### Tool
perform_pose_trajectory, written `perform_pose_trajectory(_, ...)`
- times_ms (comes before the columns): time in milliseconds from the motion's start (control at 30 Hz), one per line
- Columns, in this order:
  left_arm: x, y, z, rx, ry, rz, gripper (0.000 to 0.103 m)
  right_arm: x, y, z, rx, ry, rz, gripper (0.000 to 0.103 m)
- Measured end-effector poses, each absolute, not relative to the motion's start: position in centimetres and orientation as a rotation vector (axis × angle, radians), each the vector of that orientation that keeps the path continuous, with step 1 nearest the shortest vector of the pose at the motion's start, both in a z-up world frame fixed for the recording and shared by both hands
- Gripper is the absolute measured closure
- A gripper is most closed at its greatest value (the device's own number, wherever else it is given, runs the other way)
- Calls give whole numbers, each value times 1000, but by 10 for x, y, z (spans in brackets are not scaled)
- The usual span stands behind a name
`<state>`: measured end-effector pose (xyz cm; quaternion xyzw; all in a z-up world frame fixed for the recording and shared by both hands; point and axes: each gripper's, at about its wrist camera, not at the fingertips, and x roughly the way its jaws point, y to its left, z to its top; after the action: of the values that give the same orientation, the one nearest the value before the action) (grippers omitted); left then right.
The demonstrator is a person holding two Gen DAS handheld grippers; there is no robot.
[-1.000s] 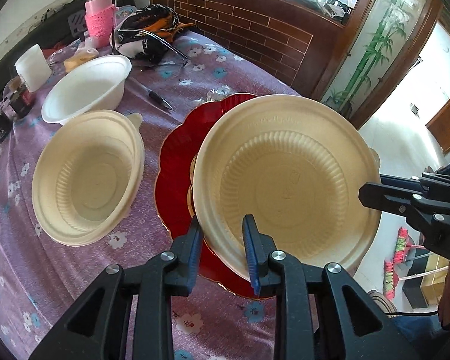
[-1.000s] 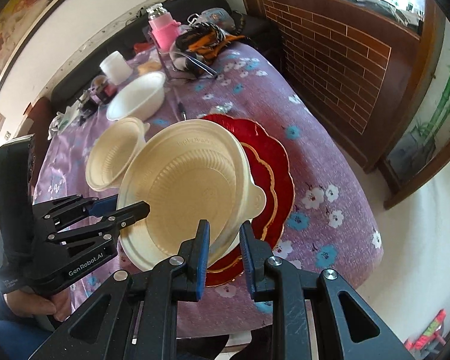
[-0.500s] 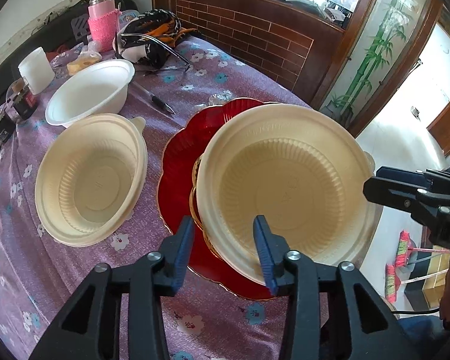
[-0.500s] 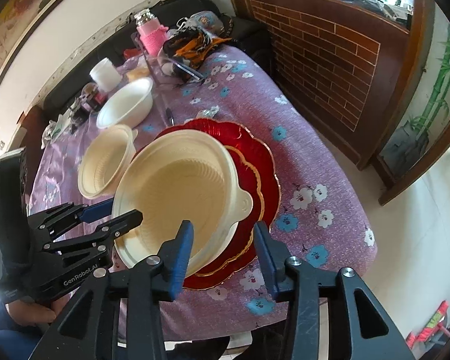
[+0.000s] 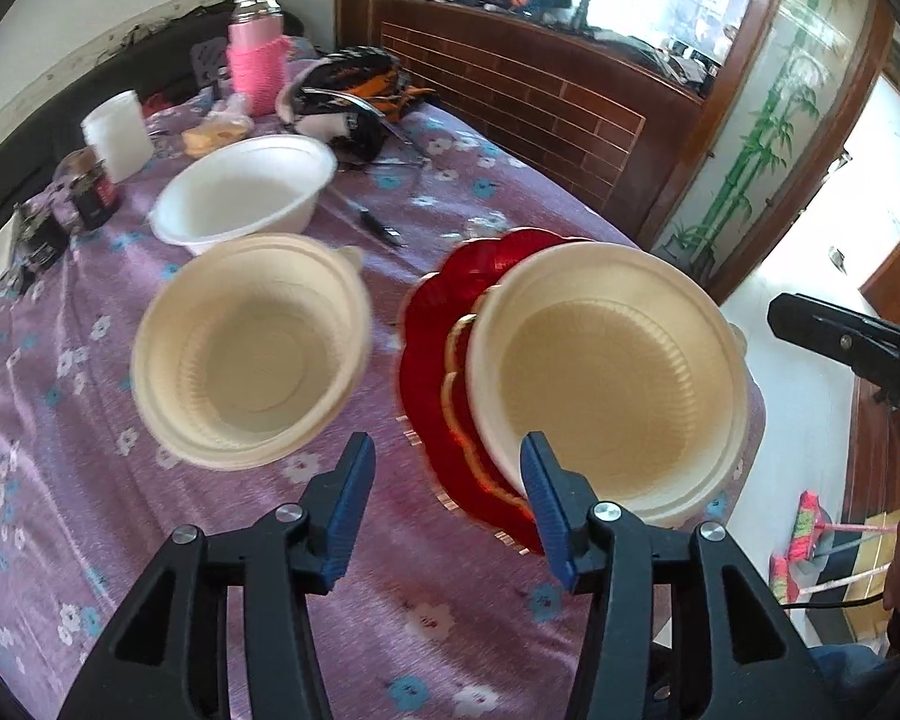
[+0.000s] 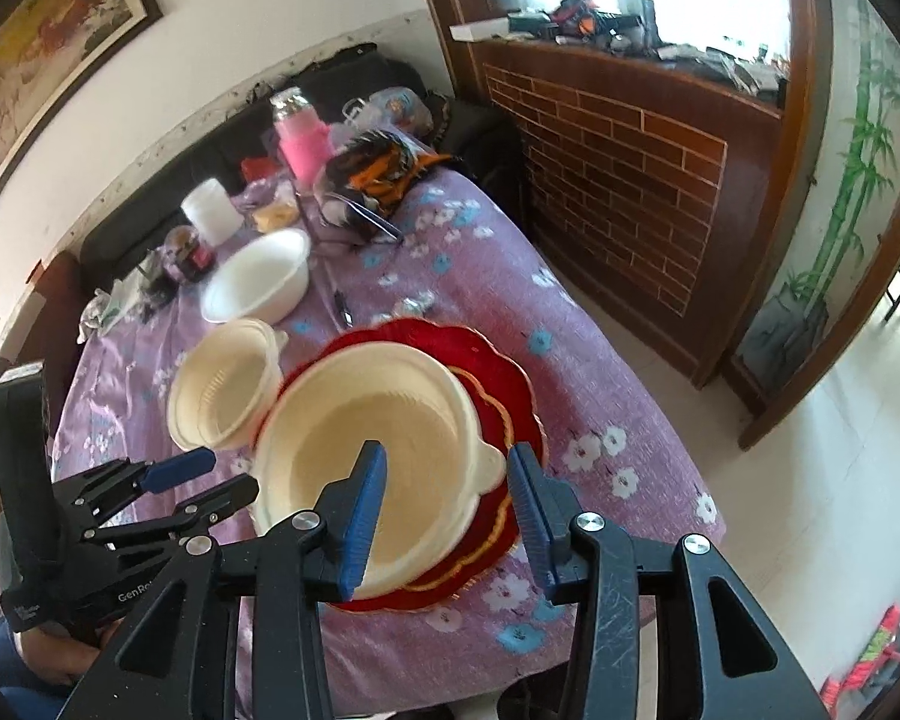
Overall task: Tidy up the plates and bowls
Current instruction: 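Move the left gripper to the second white plate and grasp its rim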
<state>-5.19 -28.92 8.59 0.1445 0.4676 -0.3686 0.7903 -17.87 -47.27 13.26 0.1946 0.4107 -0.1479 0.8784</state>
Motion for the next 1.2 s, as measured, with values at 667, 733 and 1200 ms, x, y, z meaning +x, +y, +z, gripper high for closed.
perform_pose_trajectory(667, 48, -191, 115, 191, 1028, -564, 40, -60, -425, 163, 453, 934, -42, 40)
perform_pose_trajectory(733, 66, -189, 118, 189, 1036, -543, 38, -45, -426, 162, 446, 948, -60, 40)
perform_pose_trajectory(1200, 213, -238, 86, 70, 1226, -524, 56, 88, -468, 116, 593, 1087, -57, 40)
